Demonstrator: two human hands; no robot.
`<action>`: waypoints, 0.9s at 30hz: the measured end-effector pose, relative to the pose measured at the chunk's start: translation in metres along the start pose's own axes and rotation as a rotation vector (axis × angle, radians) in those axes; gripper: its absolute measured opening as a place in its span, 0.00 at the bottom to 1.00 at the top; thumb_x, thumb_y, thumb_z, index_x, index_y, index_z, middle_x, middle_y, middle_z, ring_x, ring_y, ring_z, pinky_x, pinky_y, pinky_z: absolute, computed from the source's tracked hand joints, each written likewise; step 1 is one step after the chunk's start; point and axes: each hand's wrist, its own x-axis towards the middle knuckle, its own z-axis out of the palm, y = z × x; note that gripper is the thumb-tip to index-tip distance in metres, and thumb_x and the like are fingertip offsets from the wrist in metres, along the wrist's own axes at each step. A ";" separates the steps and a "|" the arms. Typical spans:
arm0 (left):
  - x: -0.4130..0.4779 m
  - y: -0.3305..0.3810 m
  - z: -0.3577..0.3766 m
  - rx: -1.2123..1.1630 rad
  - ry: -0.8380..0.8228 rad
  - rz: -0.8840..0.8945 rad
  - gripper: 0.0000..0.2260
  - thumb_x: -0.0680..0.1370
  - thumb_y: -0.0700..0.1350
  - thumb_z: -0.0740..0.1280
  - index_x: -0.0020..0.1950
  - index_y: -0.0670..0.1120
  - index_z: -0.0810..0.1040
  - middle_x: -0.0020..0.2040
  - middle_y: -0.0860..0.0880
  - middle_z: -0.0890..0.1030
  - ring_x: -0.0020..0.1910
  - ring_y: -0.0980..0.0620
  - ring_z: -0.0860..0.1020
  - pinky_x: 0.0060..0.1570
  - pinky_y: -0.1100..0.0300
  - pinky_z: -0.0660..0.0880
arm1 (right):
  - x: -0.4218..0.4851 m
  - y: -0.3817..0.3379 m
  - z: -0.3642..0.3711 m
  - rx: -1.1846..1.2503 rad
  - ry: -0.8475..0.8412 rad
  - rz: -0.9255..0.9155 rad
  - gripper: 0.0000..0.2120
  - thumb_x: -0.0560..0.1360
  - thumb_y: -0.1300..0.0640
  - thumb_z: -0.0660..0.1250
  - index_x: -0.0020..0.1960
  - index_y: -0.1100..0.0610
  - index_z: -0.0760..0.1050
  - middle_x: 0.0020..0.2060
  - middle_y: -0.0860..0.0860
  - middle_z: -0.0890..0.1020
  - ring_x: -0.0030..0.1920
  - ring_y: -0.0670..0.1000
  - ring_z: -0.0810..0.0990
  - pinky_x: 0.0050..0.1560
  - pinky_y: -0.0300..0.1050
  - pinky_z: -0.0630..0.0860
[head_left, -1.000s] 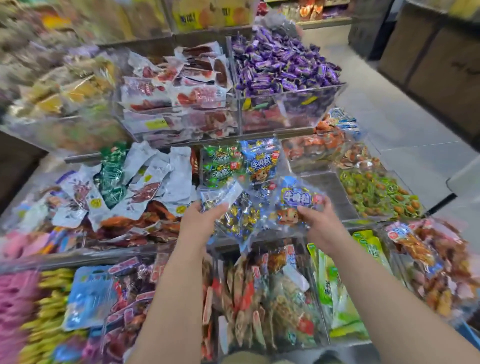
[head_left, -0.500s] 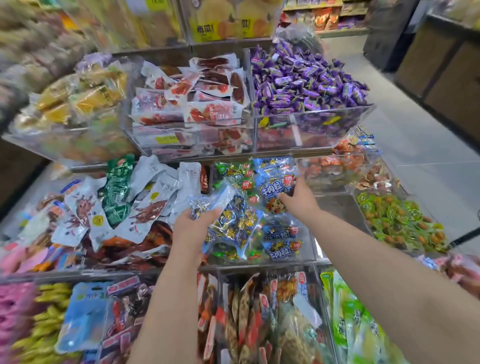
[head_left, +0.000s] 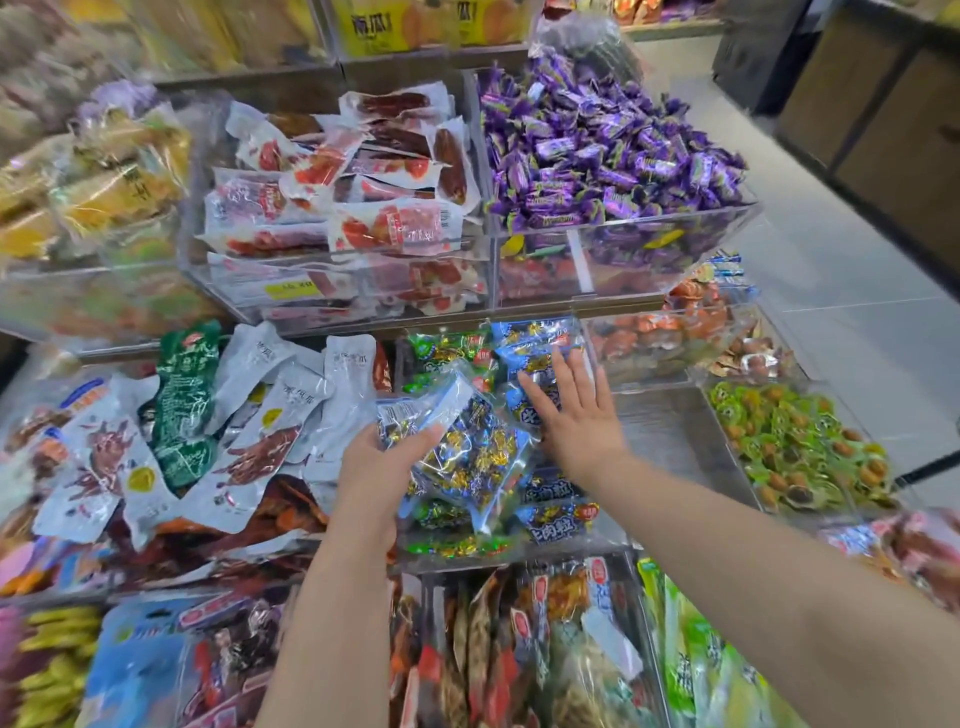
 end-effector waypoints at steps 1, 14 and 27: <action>0.001 0.000 0.000 -0.003 -0.008 -0.001 0.46 0.65 0.55 0.79 0.76 0.44 0.61 0.76 0.45 0.64 0.72 0.43 0.66 0.65 0.47 0.64 | 0.005 0.001 0.000 -0.040 0.001 -0.014 0.48 0.78 0.47 0.59 0.63 0.47 0.14 0.60 0.58 0.15 0.63 0.60 0.17 0.64 0.61 0.23; 0.007 0.000 -0.007 -0.046 -0.033 -0.036 0.39 0.67 0.52 0.78 0.74 0.45 0.65 0.73 0.46 0.68 0.71 0.44 0.67 0.67 0.48 0.63 | 0.027 0.008 -0.008 -0.082 0.035 -0.116 0.46 0.79 0.56 0.54 0.58 0.56 0.09 0.61 0.59 0.18 0.66 0.61 0.21 0.63 0.59 0.23; 0.000 0.008 0.029 -0.123 -0.099 -0.114 0.46 0.61 0.61 0.78 0.73 0.45 0.65 0.72 0.50 0.69 0.72 0.46 0.66 0.69 0.47 0.61 | -0.057 0.028 -0.065 1.555 0.188 -0.088 0.28 0.75 0.74 0.58 0.63 0.44 0.69 0.53 0.45 0.80 0.49 0.44 0.80 0.50 0.33 0.74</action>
